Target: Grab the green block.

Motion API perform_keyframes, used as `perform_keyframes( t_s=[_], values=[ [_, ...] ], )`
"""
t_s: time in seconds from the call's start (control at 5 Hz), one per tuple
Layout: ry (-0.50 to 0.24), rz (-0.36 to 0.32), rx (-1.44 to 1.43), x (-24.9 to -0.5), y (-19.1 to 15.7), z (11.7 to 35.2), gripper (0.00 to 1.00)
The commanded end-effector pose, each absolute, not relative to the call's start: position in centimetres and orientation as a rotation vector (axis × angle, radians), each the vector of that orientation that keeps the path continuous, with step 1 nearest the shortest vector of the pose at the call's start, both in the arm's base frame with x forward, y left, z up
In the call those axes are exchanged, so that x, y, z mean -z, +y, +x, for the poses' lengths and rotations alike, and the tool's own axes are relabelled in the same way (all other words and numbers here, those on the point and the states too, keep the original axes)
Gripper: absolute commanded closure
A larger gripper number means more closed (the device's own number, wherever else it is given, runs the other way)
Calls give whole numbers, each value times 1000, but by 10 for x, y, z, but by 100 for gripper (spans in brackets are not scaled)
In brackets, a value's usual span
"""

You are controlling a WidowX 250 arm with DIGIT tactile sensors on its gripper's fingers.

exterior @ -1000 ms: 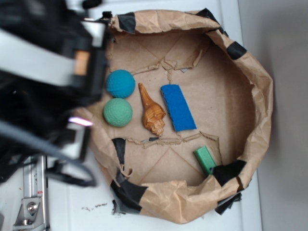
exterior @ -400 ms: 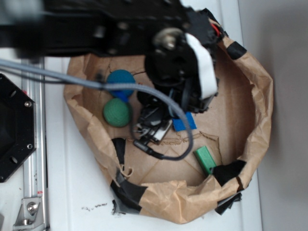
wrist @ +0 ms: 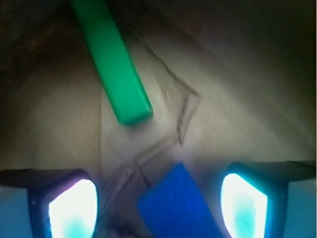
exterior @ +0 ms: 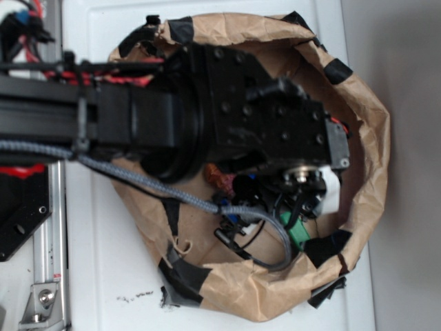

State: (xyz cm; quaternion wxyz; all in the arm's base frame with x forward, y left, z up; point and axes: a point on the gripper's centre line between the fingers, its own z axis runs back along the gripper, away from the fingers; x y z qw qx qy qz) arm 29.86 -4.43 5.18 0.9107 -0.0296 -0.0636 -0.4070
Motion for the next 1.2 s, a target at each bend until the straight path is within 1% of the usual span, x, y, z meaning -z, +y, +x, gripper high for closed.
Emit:
perform_keyframes(
  t_s=[0.0, 0.2, 0.4, 0.6, 0.8, 1.0],
  values=[
    [-207, -9, 1013, -50, -97, 310, 0],
    [-240, -16, 1045, -51, -108, 310, 0],
    [-239, -66, 1054, -44, -113, 308, 100],
    [-249, -70, 1011, -48, -108, 304, 100],
    [-253, -61, 888, -63, -93, 300, 100],
    [-249, 6, 783, -97, -71, 286, 100]
  ],
)
